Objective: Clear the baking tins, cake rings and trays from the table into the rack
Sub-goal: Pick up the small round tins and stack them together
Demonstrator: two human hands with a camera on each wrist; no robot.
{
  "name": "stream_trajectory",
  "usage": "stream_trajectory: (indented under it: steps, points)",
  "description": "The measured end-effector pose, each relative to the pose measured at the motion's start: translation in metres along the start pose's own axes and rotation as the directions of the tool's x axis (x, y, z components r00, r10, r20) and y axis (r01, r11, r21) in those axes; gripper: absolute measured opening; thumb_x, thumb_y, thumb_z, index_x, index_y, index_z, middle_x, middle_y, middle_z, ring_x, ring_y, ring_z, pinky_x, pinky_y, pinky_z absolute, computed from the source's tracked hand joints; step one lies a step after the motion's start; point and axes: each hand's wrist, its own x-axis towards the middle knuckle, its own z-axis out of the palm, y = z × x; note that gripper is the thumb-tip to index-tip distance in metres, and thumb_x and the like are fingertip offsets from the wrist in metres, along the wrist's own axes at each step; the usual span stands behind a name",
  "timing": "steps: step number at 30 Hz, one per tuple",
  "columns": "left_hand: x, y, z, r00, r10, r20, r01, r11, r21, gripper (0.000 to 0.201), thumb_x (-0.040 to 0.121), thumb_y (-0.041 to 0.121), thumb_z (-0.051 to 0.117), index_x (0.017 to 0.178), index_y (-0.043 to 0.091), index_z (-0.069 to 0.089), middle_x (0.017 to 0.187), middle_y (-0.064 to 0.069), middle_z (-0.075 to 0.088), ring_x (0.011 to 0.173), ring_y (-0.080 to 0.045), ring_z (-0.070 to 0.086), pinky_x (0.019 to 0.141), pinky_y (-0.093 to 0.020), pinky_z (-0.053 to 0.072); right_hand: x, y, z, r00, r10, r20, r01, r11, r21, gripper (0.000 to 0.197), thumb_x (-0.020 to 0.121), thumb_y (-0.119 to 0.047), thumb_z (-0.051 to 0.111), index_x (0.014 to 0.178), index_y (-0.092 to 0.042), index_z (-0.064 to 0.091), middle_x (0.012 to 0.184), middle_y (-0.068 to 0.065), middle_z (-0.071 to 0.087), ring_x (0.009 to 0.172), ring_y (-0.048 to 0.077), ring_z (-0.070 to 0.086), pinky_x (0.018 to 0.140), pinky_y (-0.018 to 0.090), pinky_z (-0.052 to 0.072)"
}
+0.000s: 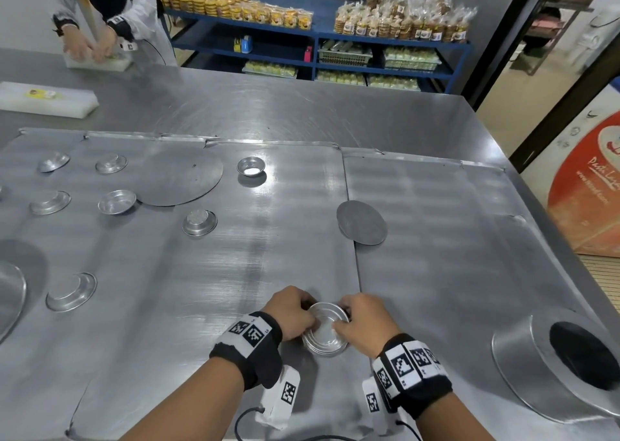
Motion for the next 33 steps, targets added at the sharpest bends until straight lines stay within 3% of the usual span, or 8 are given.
stream_trajectory:
  steps: [2,4,7,14,18,22,29,33]
  points:
    - [-0.001,-0.001,-0.005,1.0,0.01,0.009,-0.009,0.999,-0.039,0.026,0.08,0.008,0.067,0.103,0.018,0.075,0.095,-0.006,0.074,0.079,-0.021,0.069,0.065,-0.031,0.06,0.002,-0.006,-0.002,0.999,-0.025,0.028,0.026,0.999,-0.041,0.02,0.075,-0.024,0.064,0.093,-0.024,0.072,0.089,-0.002,0.073,0.085,0.017,0.067,0.071,0.022,0.048]
    - [-0.003,-0.002,-0.013,1.0,0.008,0.018,-0.007,0.998,-0.068,0.026,0.086,0.012,0.066,0.112,0.016,0.069,0.103,-0.009,0.071,0.079,-0.023,0.067,0.067,-0.035,0.061,0.006,-0.016,-0.006,0.998,-0.039,0.049,0.043,0.995,-0.088,0.039,0.079,-0.027,0.065,0.117,-0.021,0.068,0.111,0.0,0.07,0.104,0.018,0.065,0.088,0.026,0.051]
    - [-0.007,-0.01,-0.035,0.999,0.042,0.006,-0.042,0.999,-0.024,0.031,0.09,0.021,0.068,0.12,0.016,0.063,0.113,-0.007,0.067,0.083,-0.017,0.063,0.069,-0.03,0.055,0.013,-0.039,-0.013,0.997,-0.05,0.054,0.058,0.988,-0.143,0.05,0.085,-0.031,0.065,0.133,-0.018,0.059,0.127,0.003,0.063,0.118,0.018,0.059,0.101,0.032,0.048]
    - [-0.027,-0.05,-0.115,0.986,0.053,-0.157,-0.01,0.963,0.268,0.025,0.09,0.032,0.066,0.109,0.016,0.067,0.109,-0.002,0.069,0.093,-0.015,0.06,0.079,-0.025,0.045,0.041,-0.12,-0.015,0.989,-0.106,0.098,0.13,0.953,-0.273,0.041,0.087,-0.035,0.065,0.124,-0.017,0.063,0.123,0.005,0.062,0.105,0.024,0.064,0.092,0.036,0.053]
    - [-0.037,-0.088,-0.163,0.958,-0.005,-0.287,0.097,0.946,0.309,0.02,0.091,0.03,0.066,0.104,0.015,0.066,0.107,-0.005,0.069,0.099,-0.021,0.061,0.08,-0.027,0.045,0.067,-0.175,0.005,0.976,-0.134,0.172,0.187,0.921,-0.342,0.037,0.088,-0.03,0.064,0.121,-0.014,0.062,0.119,0.003,0.059,0.101,0.025,0.064,0.089,0.037,0.054]
    - [-0.046,-0.136,-0.206,0.916,-0.094,-0.389,0.223,0.927,0.301,0.026,0.091,0.028,0.064,0.113,0.014,0.063,0.118,-0.007,0.066,0.11,-0.025,0.06,0.085,-0.027,0.044,0.103,-0.219,0.035,0.972,-0.159,0.173,0.218,0.882,-0.418,0.033,0.084,-0.025,0.064,0.113,-0.011,0.065,0.11,0.006,0.065,0.095,0.027,0.066,0.086,0.037,0.057]
    - [-0.055,-0.209,-0.252,0.803,-0.231,-0.55,0.477,0.802,0.36,0.044,0.092,0.03,0.058,0.133,0.017,0.05,0.135,-0.011,0.049,0.126,-0.035,0.044,0.104,-0.041,0.041,0.163,-0.261,0.071,0.972,-0.21,0.108,0.235,0.854,-0.464,0.041,0.087,-0.026,0.06,0.126,-0.013,0.057,0.121,0.008,0.057,0.109,0.028,0.058,0.084,0.034,0.052]
    - [-0.055,-0.236,-0.257,0.762,-0.323,-0.561,0.556,0.771,0.312,0.056,0.089,0.035,0.062,0.139,0.015,0.044,0.14,-0.012,0.042,0.131,-0.036,0.041,0.109,-0.043,0.038,0.197,-0.272,0.083,0.98,-0.189,0.057,0.194,0.868,-0.457,0.053,0.088,-0.031,0.061,0.135,-0.012,0.046,0.128,0.009,0.047,0.126,0.03,0.041,0.095,0.041,0.046]
